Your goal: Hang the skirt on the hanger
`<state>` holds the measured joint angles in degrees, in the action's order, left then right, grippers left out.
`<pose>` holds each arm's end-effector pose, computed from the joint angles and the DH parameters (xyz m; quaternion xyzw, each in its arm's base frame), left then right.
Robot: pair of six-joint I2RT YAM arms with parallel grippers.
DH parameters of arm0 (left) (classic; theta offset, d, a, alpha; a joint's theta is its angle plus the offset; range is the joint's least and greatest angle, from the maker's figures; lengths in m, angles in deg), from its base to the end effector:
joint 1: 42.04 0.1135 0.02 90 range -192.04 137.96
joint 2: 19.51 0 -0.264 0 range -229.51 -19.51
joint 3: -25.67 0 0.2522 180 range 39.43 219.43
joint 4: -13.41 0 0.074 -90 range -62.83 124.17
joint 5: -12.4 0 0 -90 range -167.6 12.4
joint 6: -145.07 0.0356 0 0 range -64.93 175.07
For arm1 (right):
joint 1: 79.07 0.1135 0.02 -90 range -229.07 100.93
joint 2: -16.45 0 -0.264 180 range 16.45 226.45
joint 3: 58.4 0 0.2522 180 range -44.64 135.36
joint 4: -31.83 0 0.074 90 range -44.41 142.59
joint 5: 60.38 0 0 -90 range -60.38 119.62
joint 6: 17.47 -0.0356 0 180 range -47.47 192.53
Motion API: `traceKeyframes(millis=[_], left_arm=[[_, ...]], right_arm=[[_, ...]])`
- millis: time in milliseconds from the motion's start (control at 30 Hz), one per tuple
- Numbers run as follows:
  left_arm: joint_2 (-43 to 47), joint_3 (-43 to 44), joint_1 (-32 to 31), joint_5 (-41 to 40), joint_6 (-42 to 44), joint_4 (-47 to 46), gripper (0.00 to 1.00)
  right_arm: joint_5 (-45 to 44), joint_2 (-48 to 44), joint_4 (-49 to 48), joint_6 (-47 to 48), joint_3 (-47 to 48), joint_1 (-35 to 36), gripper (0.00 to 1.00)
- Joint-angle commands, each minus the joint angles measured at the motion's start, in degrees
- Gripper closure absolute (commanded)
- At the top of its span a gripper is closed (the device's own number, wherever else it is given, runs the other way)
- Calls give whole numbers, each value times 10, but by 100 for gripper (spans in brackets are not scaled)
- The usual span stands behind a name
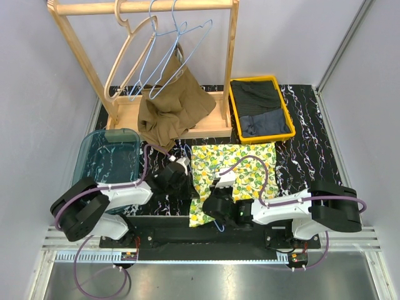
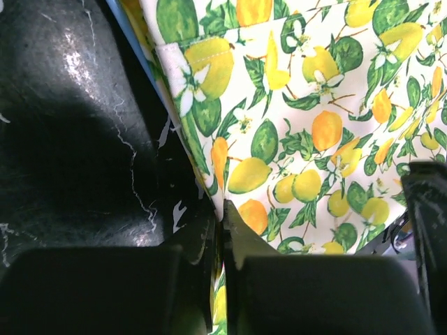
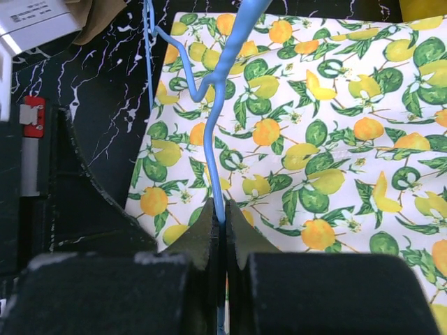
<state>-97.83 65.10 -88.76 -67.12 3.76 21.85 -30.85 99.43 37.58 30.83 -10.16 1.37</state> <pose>0.1576 -0.1768 0.1335 -0.0039 0.9282 -0.3293 0.1734 0.0745 0.2558 0.1724 -0.0613 0.8101 0.0954 0.5752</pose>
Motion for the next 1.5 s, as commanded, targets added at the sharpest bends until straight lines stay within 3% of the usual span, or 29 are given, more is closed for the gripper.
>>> traceKeyframes(millis=[0,367,767,833,867,967,1100,1233,1467], left_arm=[[48,17,-2,-21,20,50,100],[142,71,-72,-72,39,149,100],[249,47,-79,-130,17,239,100],[243,44,-79,-129,17,231,62],[234,45,-78,-130,17,227,49],[204,64,-75,-140,36,221,32],[169,112,-41,-139,71,229,21],[122,142,28,-122,93,197,20],[-29,208,69,-64,105,108,21]], right_arm=[[-27,-18,15,-22,14,-12,100],[-29,15,17,-33,35,-39,100],[-17,-19,53,-82,5,-102,100],[-6,-22,55,-87,-5,-102,100],[1,-22,54,-87,-6,-102,100],[18,-18,54,-88,-10,-102,100],[28,-14,54,-95,-13,-101,100],[34,-15,54,-95,-13,-102,100],[57,-29,55,-99,-26,-102,100]])
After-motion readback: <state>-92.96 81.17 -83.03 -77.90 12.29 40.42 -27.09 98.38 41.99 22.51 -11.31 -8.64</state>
